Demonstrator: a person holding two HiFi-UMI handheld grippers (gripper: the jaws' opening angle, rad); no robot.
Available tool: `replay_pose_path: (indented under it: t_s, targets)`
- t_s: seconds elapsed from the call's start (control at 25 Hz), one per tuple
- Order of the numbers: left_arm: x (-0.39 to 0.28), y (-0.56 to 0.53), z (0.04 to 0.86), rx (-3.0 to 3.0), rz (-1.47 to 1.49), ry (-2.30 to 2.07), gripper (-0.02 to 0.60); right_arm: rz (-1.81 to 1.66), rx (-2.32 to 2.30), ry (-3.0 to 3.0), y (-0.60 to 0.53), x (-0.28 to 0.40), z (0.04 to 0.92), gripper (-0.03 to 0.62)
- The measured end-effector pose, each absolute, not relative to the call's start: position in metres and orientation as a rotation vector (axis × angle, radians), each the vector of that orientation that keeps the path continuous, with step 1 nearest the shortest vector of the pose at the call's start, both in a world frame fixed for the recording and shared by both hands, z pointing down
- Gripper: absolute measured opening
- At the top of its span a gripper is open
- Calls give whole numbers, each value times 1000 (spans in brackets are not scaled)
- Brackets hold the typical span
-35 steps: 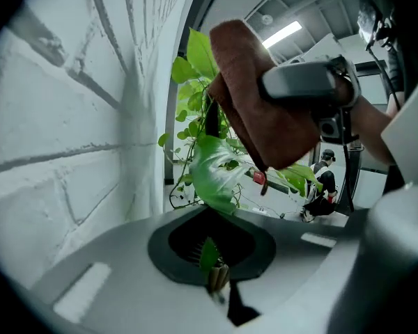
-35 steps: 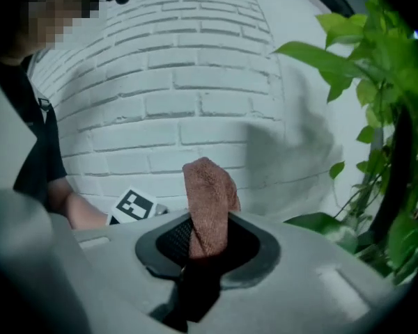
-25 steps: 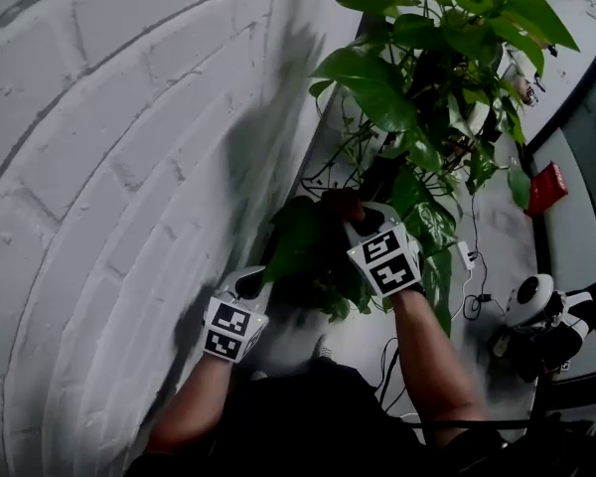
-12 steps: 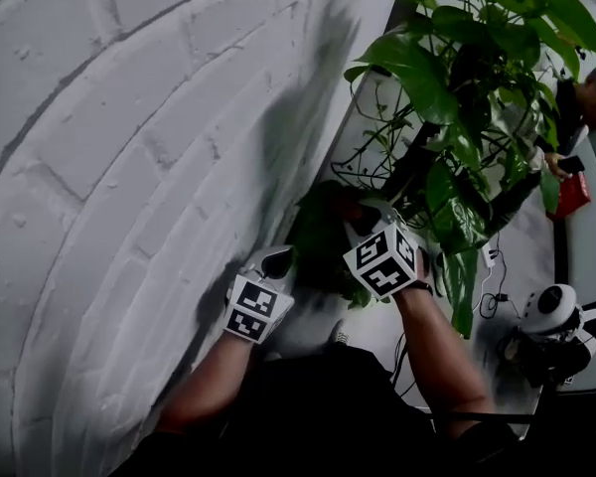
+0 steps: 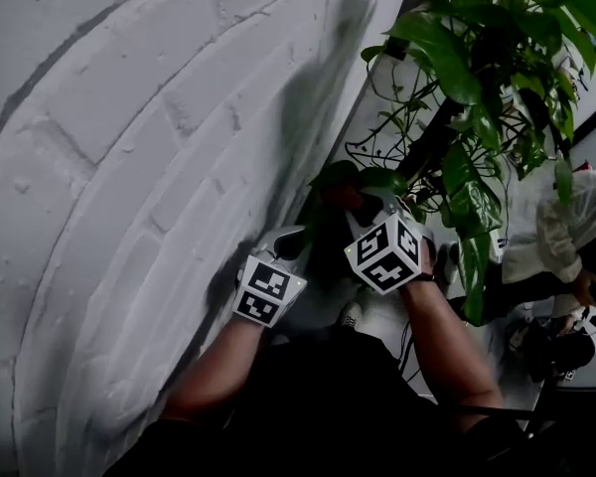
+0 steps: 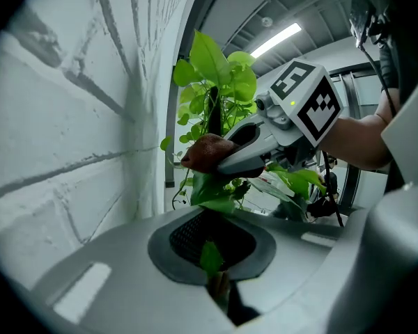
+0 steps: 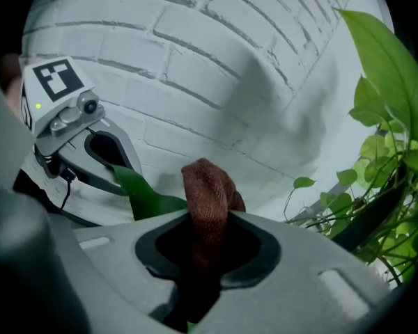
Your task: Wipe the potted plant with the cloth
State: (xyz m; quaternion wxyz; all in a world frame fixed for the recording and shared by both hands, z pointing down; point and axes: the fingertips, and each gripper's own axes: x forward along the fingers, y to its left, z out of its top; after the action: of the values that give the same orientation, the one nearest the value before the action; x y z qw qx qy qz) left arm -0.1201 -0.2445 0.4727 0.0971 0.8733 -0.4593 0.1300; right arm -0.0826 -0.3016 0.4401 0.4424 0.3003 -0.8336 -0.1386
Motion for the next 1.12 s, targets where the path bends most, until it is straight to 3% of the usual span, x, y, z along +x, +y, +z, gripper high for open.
replay_pose_path:
  t_s: [1.12]
  targets:
    - [-111,-214,475,2607,391,-1318,17,-233,595,-2266,-203,-126,441,66]
